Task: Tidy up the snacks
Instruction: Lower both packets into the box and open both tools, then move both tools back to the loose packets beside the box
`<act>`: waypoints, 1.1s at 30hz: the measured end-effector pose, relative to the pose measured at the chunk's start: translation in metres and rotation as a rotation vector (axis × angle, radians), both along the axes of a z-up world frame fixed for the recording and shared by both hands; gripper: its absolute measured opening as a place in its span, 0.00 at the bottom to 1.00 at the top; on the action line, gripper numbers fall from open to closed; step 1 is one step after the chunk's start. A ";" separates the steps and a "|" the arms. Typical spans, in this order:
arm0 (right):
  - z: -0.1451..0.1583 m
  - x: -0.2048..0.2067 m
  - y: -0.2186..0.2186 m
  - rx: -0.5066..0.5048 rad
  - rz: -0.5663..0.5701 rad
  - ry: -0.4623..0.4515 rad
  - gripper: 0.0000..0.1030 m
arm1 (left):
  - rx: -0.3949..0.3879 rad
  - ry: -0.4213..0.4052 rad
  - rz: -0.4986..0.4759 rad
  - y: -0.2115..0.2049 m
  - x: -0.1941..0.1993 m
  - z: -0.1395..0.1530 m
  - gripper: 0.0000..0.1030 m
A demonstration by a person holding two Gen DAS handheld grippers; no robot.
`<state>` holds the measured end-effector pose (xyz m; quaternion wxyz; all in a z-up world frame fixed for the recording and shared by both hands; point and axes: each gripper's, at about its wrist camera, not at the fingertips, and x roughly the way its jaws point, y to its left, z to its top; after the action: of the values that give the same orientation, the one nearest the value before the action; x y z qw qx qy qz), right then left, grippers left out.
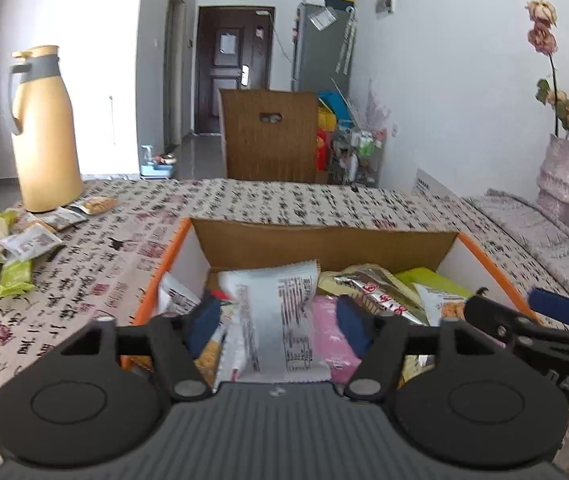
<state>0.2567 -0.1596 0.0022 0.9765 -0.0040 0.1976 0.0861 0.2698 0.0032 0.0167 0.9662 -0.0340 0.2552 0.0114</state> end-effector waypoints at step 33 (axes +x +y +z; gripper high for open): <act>0.031 -0.056 0.008 -0.017 -0.012 -0.068 1.00 | -0.042 -0.109 0.030 0.011 -0.064 0.043 1.00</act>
<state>0.2008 -0.1517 0.0330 0.9831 -0.0141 0.1652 0.0782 0.2060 0.0144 0.0601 0.9775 -0.0584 0.2018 0.0186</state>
